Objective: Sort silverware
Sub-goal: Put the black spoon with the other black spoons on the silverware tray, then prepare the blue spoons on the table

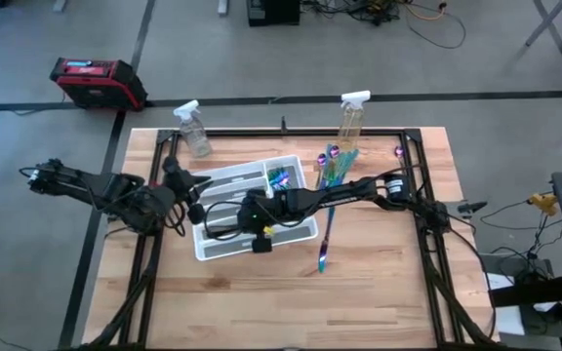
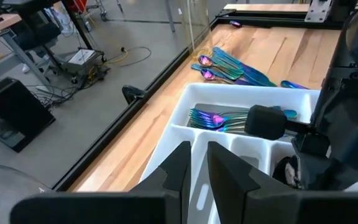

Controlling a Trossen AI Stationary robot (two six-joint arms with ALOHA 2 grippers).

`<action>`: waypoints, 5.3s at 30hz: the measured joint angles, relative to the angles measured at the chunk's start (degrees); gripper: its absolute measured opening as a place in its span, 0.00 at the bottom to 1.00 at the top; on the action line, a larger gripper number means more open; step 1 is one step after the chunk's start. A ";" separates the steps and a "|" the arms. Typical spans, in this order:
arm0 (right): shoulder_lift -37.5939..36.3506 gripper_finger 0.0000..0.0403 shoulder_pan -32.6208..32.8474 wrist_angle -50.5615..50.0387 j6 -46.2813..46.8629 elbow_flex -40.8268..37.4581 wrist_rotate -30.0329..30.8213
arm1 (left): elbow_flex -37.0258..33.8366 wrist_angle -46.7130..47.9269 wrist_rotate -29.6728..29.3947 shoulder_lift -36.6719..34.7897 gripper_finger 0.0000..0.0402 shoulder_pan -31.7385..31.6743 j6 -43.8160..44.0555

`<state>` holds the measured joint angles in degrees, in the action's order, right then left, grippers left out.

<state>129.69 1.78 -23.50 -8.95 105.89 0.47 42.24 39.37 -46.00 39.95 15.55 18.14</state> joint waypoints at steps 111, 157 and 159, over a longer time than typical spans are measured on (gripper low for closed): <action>-28.54 0.02 2.10 17.54 15.27 -54.46 10.38 | 7.34 -22.33 16.53 45.07 0.10 -7.63 -4.16; -41.86 0.02 -19.64 24.66 24.31 -67.51 29.08 | 5.92 -40.44 19.57 54.33 0.10 -6.68 2.52; -40.16 0.02 -21.28 24.80 24.18 -67.36 29.11 | 5.92 -39.57 19.56 54.33 0.10 -6.65 3.01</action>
<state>89.52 -19.50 1.29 15.23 38.52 29.58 48.16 -0.20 -26.44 94.28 8.91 21.15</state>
